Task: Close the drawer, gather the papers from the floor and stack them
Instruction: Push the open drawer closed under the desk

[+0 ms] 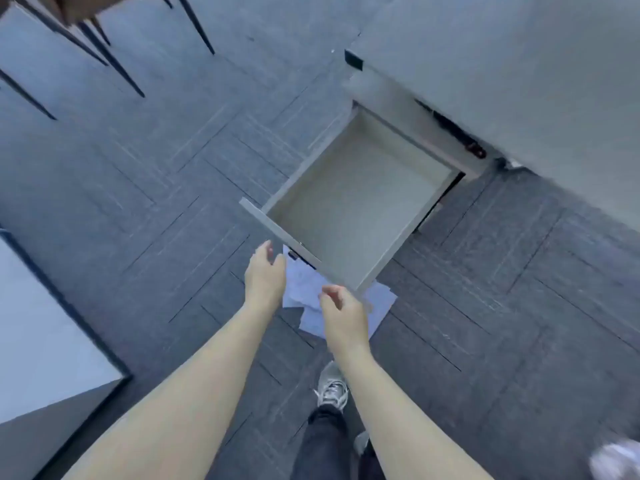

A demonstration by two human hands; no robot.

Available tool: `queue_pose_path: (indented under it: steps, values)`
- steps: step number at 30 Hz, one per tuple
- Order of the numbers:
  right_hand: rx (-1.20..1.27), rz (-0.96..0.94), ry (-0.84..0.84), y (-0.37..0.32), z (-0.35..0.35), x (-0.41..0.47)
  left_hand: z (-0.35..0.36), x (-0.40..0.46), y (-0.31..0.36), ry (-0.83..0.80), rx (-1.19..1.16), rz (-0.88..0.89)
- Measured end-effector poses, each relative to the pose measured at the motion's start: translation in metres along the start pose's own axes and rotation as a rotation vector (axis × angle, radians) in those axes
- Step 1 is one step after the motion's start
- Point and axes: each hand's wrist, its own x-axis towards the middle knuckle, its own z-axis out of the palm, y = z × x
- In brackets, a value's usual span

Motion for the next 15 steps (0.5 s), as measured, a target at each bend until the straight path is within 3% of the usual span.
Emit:
queue_pose_path:
  steps: [5,9,15]
  values:
    - [0.406,0.337,0.009,0.021,0.023,0.031,0.014,0.036,-0.027,-0.081,0.000,-0.125]
    - [0.605,0.400,0.121,0.024,0.019,0.051,0.032,0.050,-0.030,-0.097,-0.029,-0.103]
    - [0.648,0.391,0.146,0.022,0.006,0.071,0.058,0.055,-0.014,0.023,-0.049,-0.079]
